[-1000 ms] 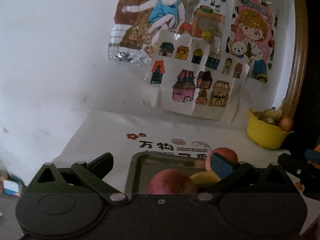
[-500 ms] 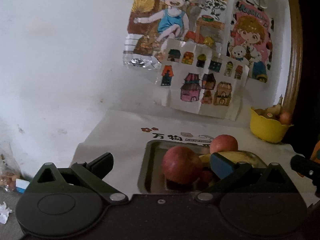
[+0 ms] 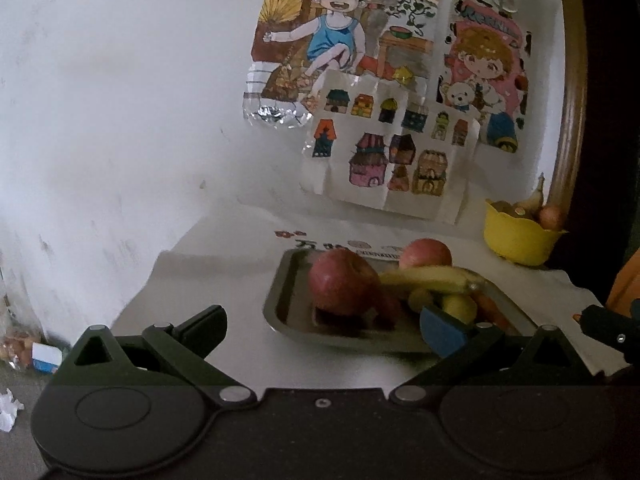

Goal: Organize fruits

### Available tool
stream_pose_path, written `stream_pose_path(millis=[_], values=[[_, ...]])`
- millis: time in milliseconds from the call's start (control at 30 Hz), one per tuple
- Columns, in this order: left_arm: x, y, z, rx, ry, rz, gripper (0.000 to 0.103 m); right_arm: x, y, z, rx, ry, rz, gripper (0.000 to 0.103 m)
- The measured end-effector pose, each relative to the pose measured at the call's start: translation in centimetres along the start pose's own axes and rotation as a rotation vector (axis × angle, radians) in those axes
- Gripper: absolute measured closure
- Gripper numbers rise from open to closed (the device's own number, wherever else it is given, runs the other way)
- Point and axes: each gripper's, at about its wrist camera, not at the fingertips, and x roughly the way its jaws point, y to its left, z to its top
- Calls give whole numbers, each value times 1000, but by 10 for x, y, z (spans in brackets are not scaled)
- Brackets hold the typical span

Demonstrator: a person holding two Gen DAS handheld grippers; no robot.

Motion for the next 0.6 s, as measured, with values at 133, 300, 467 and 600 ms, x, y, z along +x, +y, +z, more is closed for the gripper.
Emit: stream_pose_path(millis=[133, 300, 467, 600], values=[[-7, -5, -9, -6, 5, -8, 1, -6, 3, -4, -17, 3, -19, 0], [-15, -11, -17, -14, 12, 0, 1, -16, 1, -8, 2, -12, -1, 0], [-21, -17, -17, 1, 0, 17, 1, -18, -6, -10, 26, -17, 6, 0], [-21, -18, -17, 2, -2, 19, 1, -16, -10, -12, 36, -11, 0, 0]])
